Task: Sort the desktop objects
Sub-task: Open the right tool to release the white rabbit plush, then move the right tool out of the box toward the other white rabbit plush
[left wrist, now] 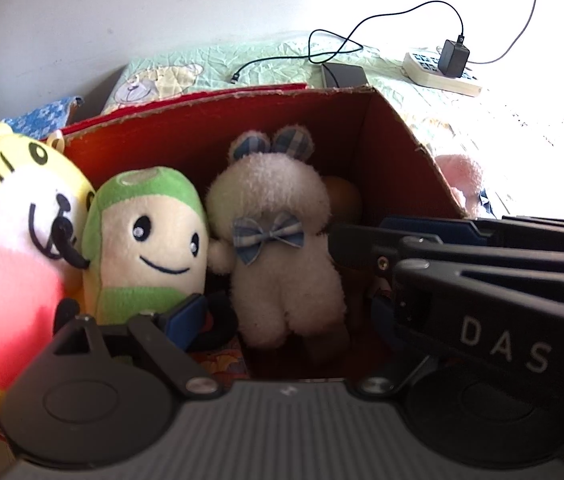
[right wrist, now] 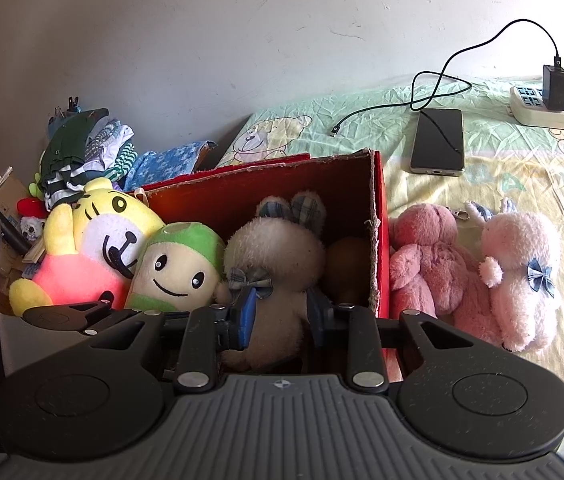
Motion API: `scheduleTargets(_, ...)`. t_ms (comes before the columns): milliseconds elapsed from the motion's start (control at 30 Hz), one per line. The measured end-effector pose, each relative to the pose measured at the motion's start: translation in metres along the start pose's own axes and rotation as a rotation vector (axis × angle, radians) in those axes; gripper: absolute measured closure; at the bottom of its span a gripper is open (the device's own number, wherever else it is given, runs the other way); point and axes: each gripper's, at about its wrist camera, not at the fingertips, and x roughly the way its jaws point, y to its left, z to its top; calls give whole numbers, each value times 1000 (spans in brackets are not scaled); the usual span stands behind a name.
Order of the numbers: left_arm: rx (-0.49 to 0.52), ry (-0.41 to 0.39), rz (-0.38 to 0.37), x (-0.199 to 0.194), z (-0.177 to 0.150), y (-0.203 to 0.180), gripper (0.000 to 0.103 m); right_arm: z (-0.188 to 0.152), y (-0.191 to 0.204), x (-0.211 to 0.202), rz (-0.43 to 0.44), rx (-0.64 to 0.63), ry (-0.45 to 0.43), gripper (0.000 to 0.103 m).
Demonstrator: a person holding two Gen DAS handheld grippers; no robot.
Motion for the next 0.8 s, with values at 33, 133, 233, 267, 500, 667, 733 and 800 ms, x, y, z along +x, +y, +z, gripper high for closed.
scheduleTargets(33, 3, -8, 3, -1, -1, -1, 12, 0, 0, 0, 2, -3, -2, 74)
scheduleTargets(133, 12, -25, 11, -5, -3, -4, 11, 0, -1, -1, 18, -2, 2, 73)
scheduleTargets(233, 37, -59, 45, -12, -6, -10, 11, 2, -9, -4, 70, 48, 8, 72)
scheduleTargets(267, 42, -79, 51, -17, -8, -12, 11, 2, -12, -6, 93, 71, 7, 72)
scheduleTargets(500, 1, -154, 72, -43, -6, -11, 10, 4, -30, -37, 208, 85, -69, 71)
scheduleTargets(667, -19, -192, 63, -59, -1, -21, 10, 4, -65, -60, 215, 135, -97, 71)
scheduleTargets(733, -7, -225, 48, -68, 3, -33, 10, 1, -87, -68, 197, 173, -95, 71)
scheduleTargets(800, 15, -261, 31, -77, 7, -47, 9, -1, -109, -74, 183, 220, -89, 71)
